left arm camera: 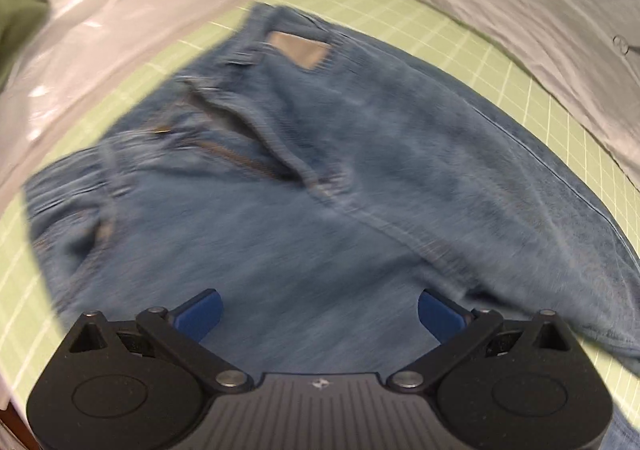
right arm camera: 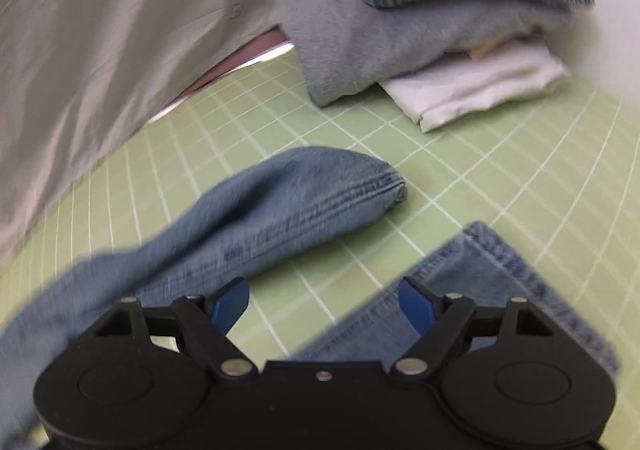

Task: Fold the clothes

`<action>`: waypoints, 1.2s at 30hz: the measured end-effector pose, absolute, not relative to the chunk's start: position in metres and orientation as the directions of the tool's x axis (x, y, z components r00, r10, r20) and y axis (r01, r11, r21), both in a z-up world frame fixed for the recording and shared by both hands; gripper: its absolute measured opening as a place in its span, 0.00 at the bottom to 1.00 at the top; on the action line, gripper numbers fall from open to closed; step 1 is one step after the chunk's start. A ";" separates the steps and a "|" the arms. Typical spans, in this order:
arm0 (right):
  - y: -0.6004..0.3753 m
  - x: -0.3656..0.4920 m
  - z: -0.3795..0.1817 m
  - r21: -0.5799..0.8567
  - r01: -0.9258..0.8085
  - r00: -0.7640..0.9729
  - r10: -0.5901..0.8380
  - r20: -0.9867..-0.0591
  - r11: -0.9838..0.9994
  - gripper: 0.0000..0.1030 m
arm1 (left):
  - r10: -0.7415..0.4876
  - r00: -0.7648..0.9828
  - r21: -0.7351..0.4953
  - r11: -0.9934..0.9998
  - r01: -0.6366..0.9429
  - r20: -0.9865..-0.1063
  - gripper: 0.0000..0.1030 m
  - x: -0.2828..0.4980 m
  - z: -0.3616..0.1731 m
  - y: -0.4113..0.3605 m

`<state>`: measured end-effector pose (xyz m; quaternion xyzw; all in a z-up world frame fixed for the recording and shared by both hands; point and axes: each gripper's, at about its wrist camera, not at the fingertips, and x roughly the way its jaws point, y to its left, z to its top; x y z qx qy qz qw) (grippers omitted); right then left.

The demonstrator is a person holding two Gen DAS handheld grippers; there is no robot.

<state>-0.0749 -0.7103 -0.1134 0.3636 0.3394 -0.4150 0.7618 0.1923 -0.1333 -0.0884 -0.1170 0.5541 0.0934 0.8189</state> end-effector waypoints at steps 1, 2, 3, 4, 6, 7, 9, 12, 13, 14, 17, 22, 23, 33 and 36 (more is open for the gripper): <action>-0.721 -0.073 -0.118 0.323 0.883 0.441 -0.367 -0.819 0.341 0.80 | 0.017 0.367 -0.088 0.960 -0.267 -0.930 1.00 0.202 -0.092 -0.140; -0.730 -0.073 -0.123 0.375 0.880 0.463 -0.353 -0.813 0.292 0.79 | 0.016 0.364 -0.083 0.964 -0.254 -0.931 1.00 0.211 -0.096 -0.146; -0.737 -0.072 -0.127 0.414 0.874 0.482 -0.350 -0.803 0.254 0.76 | 0.028 0.358 -0.064 0.968 -0.244 -0.933 1.00 0.217 -0.099 -0.152; -0.743 -0.071 -0.130 0.447 0.867 0.498 -0.353 -0.792 0.221 0.72 | 0.040 0.352 -0.047 0.971 -0.236 -0.935 1.00 0.222 -0.102 -0.157; -0.753 -0.065 -0.133 0.496 0.843 0.538 -0.354 -0.765 0.210 0.33 | 0.054 0.334 -0.028 0.971 -0.236 -0.941 1.00 0.227 -0.109 -0.161; -0.756 -0.059 -0.133 0.517 0.826 0.563 -0.350 -0.749 0.223 0.24 | 0.047 0.331 -0.038 0.969 -0.246 -0.942 1.00 0.228 -0.111 -0.160; -0.760 -0.038 -0.124 0.496 0.813 0.580 -0.349 -0.737 0.305 0.08 | 0.042 0.334 -0.044 0.968 -0.247 -0.941 1.00 0.228 -0.113 -0.159; -0.764 -0.002 -0.090 0.467 0.763 0.632 -0.366 -0.683 0.447 0.06 | 0.045 0.345 -0.039 0.971 -0.234 -0.938 1.00 0.226 -0.114 -0.161; -0.766 0.006 -0.075 0.480 0.734 0.667 -0.373 -0.645 0.481 0.06 | 0.046 0.346 -0.038 0.972 -0.231 -0.937 1.00 0.226 -0.114 -0.161; -0.767 0.012 -0.058 0.503 0.699 0.707 -0.380 -0.597 0.508 0.06 | 0.046 0.347 -0.036 0.973 -0.229 -0.937 1.00 0.225 -0.114 -0.162; -0.767 0.016 -0.016 0.530 0.611 0.790 -0.407 -0.460 0.588 0.06 | 0.040 0.350 -0.040 0.975 -0.219 -0.936 1.00 0.223 -0.114 -0.163; -0.756 0.008 -0.035 0.374 0.712 0.679 -0.447 -0.583 0.594 0.09 | 0.068 0.353 -0.008 0.978 -0.209 -0.933 1.00 0.220 -0.115 -0.169; -0.758 0.003 -0.056 0.326 0.762 0.603 -0.431 -0.672 0.559 0.16 | 0.070 0.353 -0.005 0.978 -0.208 -0.933 1.00 0.219 -0.115 -0.170; -0.766 -0.058 -0.119 0.235 0.887 0.393 -0.383 -0.836 0.398 0.45 | 0.077 0.347 0.005 0.979 -0.203 -0.935 1.00 0.217 -0.114 -0.171; -0.769 -0.044 -0.117 0.217 0.855 0.421 -0.389 -0.819 0.471 0.48 | 0.076 0.344 0.005 0.979 -0.203 -0.936 1.00 0.217 -0.113 -0.170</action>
